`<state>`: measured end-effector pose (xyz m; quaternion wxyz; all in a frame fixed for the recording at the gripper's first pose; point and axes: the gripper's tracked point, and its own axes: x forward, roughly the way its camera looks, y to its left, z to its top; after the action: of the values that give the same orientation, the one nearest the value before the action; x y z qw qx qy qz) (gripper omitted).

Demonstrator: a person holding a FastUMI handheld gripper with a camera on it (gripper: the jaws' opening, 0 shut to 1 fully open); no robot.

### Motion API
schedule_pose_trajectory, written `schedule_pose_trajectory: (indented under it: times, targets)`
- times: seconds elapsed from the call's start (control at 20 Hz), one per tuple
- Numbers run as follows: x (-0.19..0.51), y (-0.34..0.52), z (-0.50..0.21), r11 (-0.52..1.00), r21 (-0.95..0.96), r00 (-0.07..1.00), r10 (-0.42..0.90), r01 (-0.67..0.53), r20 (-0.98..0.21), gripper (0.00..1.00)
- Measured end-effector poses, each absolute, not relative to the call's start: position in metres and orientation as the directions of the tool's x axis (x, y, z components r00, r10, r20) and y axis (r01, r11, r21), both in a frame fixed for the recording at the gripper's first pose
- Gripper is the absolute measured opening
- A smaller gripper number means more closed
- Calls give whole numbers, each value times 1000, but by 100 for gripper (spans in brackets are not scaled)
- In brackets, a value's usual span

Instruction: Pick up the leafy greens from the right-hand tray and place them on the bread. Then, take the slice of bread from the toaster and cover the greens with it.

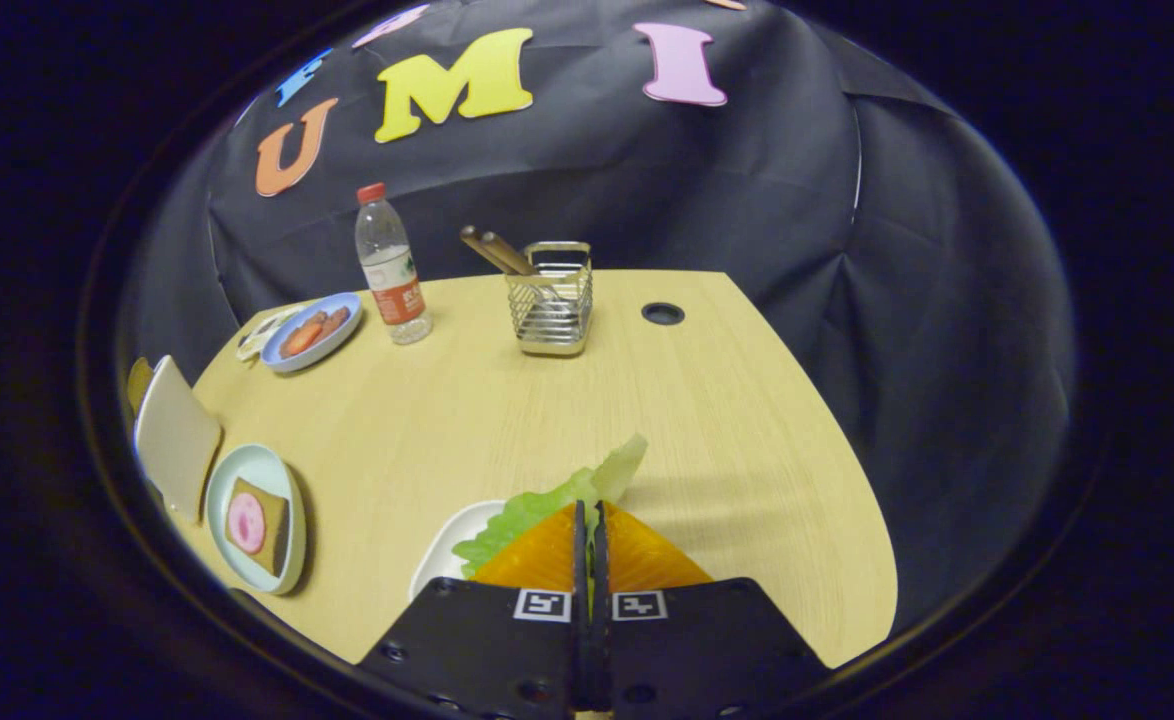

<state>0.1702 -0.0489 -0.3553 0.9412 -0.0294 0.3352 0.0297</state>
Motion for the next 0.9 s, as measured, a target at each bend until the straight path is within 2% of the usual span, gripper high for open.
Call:
schedule_pose_trajectory:
  times: [0.5, 0.9]
  targets:
    - [99, 101, -281, 979, 2, 820, 171, -202, -546, 0]
    - [46, 255, -290, 938, 156, 736, 341, -310, -585, 0]
